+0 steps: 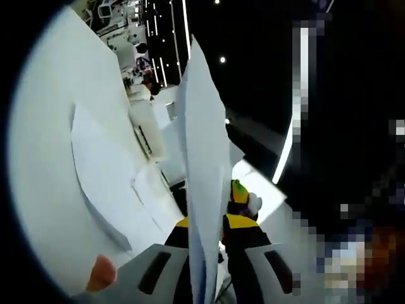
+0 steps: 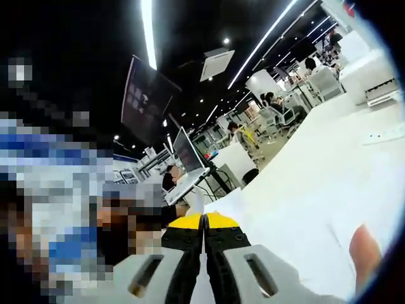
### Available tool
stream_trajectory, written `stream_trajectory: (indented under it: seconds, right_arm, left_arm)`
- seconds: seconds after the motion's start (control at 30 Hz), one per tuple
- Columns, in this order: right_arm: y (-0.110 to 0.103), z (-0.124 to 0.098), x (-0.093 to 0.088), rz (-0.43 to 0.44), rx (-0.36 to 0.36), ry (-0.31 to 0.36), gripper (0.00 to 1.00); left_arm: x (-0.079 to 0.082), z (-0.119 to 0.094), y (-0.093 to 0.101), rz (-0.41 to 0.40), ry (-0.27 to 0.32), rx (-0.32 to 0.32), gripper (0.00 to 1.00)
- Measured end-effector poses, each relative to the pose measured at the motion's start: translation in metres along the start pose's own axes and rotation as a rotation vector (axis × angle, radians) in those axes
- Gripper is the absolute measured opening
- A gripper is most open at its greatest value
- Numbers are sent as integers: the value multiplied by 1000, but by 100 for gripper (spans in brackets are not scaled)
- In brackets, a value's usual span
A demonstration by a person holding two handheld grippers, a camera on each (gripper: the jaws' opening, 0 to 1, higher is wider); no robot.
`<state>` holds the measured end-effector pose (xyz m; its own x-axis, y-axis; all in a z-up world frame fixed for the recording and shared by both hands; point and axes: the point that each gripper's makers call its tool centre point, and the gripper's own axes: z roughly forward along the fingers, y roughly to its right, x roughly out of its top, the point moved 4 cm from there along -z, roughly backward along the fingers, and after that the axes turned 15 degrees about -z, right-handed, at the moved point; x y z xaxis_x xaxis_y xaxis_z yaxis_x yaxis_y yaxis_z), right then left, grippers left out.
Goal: Organize the stack of printing papers by aligning and flattening the scattered papers on the table
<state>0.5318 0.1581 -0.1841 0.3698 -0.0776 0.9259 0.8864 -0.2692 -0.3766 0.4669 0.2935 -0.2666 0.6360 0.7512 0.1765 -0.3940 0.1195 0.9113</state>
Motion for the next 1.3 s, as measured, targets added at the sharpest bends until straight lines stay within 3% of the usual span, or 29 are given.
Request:
stream_trajectory:
  seconds: [0.13, 0.43, 0.6, 0.7, 0.83, 0.97, 1.1, 1.23, 1.3]
  right_arm:
    - [0, 0, 1, 7, 5, 2, 0]
    - [-4, -3, -2, 6, 12, -1, 0]
    - [-7, -6, -4, -43, 10, 18, 0]
    - [-5, -11, -2, -172, -42, 56, 17]
    - [-4, -24, -2, -332, -107, 30, 21]
    - [9, -50, 4, -517, -248, -23, 28]
    - [31, -85, 3, -647, -408, -116, 38]
    - [59, -120, -10, -726, -543, -216, 46]
    - [69, -128, -17, -724, -561, -210, 46]
  left_arm:
    - [-1, 0, 0, 0, -10, -4, 6]
    - [-1, 0, 1, 11, -5, -7, 6]
    - [-7, 0, 5, 24, -7, -15, 6]
    - [-8, -2, 8, 24, -4, -27, 6]
    - [-3, -8, 10, 34, 8, -28, 6]
    - [2, -18, 17, 40, 40, -37, 6]
    - [13, -31, 29, 61, 79, -44, 6]
    - [15, -41, 37, 81, 96, -44, 6]
    - [17, -47, 38, 85, 105, -39, 6]
